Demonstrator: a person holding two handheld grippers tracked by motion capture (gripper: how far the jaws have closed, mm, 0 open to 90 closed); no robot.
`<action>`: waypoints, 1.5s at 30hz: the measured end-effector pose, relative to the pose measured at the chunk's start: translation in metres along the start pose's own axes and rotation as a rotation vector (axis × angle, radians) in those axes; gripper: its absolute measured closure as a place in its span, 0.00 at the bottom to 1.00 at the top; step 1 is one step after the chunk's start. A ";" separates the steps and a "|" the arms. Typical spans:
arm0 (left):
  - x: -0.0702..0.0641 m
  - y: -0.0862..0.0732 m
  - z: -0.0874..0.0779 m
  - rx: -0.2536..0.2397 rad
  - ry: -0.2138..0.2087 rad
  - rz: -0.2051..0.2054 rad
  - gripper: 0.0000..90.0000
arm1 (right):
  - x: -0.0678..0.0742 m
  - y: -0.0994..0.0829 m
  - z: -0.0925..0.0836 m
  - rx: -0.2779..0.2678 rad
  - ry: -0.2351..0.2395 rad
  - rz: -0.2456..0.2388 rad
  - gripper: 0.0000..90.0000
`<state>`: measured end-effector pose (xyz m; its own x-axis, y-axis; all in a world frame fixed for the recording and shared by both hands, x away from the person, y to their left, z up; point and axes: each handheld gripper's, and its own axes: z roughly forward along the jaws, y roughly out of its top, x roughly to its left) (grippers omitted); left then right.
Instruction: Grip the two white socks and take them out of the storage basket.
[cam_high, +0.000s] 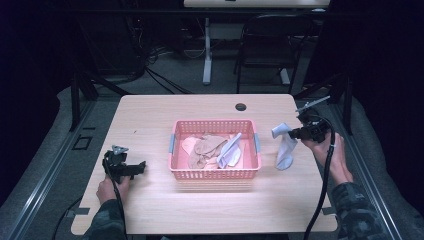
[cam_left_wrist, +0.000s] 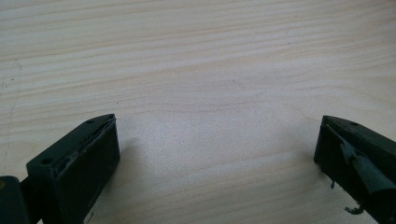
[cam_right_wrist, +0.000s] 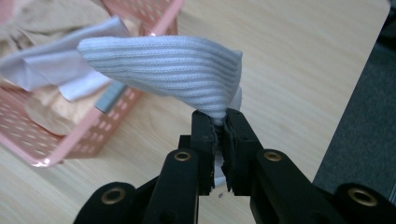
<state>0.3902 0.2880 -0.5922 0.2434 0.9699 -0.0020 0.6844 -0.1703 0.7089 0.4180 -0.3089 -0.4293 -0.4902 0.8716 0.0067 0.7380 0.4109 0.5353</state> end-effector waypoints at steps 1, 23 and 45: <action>0.000 0.000 0.000 0.000 0.000 0.000 0.00 | -0.002 -0.003 0.005 0.013 -0.010 0.004 0.92; 0.000 0.000 0.000 0.000 -0.001 0.000 0.00 | -0.007 -0.038 0.077 0.176 0.067 0.098 0.67; 0.000 0.000 0.000 -0.001 0.000 -0.001 0.00 | 0.061 0.035 0.017 0.027 0.171 -0.044 0.15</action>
<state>0.3901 0.2879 -0.5923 0.2425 0.9701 -0.0023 0.6841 -0.1693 0.7095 0.4213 -0.2368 -0.4243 -0.5920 0.7956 0.1288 0.7255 0.4565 0.5150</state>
